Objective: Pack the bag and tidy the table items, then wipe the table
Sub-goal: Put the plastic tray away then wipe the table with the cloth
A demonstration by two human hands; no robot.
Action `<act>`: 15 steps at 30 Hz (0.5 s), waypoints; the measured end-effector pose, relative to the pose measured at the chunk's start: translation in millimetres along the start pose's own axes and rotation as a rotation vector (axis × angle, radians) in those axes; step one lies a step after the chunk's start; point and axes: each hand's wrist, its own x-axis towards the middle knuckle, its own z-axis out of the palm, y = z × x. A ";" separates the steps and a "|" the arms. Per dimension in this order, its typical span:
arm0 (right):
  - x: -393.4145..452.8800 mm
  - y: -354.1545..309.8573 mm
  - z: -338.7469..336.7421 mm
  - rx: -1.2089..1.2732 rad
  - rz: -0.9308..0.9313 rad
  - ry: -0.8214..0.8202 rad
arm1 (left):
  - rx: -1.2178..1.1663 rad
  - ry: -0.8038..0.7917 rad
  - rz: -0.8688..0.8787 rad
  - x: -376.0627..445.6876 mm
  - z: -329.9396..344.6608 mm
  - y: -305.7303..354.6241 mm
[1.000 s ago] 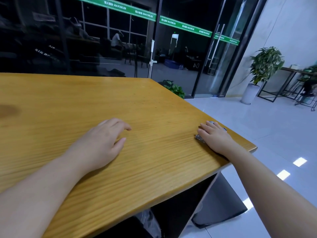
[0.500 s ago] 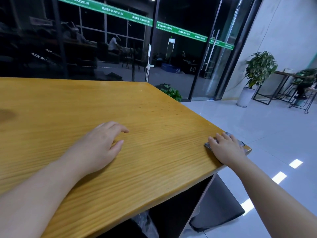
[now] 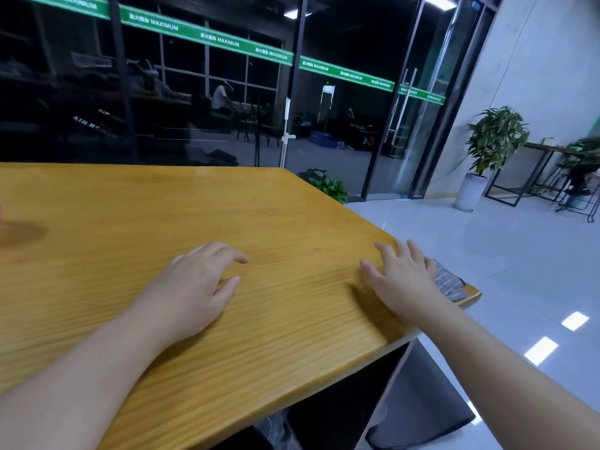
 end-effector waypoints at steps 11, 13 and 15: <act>-25.0 -114.2 -1.5 0.114 -0.388 0.021 | -0.244 0.235 -0.121 -2.0 -23.8 -8.5; -32.6 -136.6 -2.0 0.133 -0.469 0.035 | -0.259 0.333 -0.160 -4.8 -32.7 -17.1; -39.3 -159.4 -2.6 0.171 -0.551 0.053 | -0.262 0.397 -0.218 -9.9 -42.3 -23.7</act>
